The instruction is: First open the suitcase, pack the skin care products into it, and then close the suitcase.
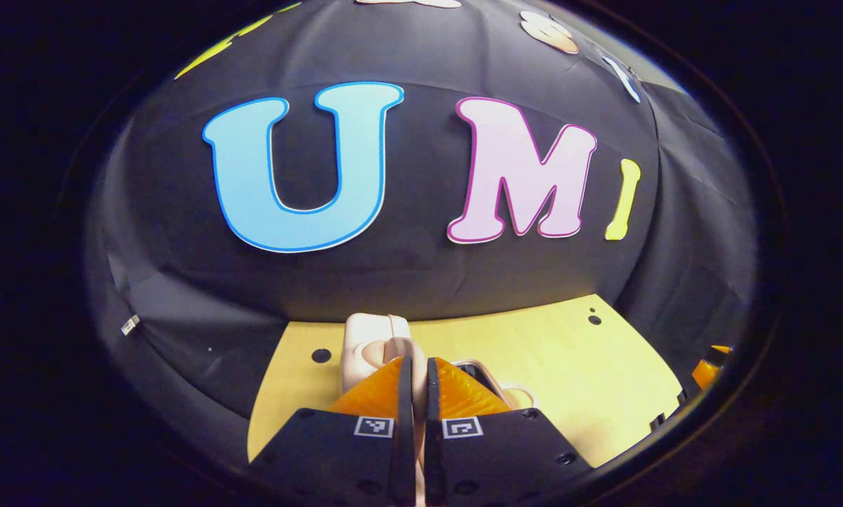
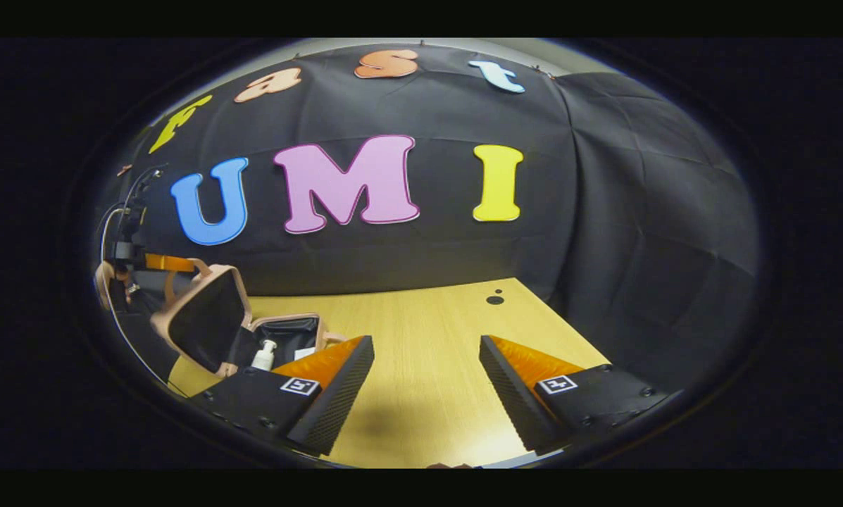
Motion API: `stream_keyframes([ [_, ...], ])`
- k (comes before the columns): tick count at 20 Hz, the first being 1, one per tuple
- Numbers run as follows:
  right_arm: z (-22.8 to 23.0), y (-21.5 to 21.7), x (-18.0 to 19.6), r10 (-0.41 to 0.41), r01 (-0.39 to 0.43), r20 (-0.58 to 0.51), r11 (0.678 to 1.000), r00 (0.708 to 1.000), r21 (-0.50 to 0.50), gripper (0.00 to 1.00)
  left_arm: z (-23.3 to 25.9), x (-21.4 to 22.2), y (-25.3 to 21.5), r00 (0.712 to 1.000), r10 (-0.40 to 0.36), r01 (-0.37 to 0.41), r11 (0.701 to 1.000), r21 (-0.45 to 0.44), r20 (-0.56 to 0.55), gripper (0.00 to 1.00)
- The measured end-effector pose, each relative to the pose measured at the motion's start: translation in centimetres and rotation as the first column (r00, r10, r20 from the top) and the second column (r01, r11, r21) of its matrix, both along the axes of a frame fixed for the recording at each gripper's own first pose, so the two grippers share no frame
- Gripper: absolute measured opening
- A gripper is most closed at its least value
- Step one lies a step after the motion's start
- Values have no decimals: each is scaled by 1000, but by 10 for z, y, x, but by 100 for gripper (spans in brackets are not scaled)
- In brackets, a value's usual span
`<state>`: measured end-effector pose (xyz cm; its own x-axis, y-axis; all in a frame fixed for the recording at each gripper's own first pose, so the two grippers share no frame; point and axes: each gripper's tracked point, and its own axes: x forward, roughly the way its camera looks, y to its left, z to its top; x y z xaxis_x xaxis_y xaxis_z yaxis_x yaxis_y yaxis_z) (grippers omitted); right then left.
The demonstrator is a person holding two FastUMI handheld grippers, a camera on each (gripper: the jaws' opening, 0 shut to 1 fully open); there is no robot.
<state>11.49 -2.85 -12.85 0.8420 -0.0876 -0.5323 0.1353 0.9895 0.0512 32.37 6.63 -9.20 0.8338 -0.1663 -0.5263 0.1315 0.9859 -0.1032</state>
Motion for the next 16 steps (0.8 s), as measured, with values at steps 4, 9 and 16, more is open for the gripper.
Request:
stream_keyframes([
  [4, 6, -22, 13, 26, -26, 40, 1000, 999, -16, 96, -27, -2, -78, 1000, -10, 8, 987, -163, -12, 11],
  [9, -1, -54, 29, 40, -40, 51, 999, 998, 8, 96, -110, -4, -159, 996, -10, -10, 975, -220, -91, 11],
  [16, -18, -98, 41, 99, -99, 49, 995, 994, 11, 96, -203, -14, -212, 985, 37, -65, 983, -171, -166, 13],
])
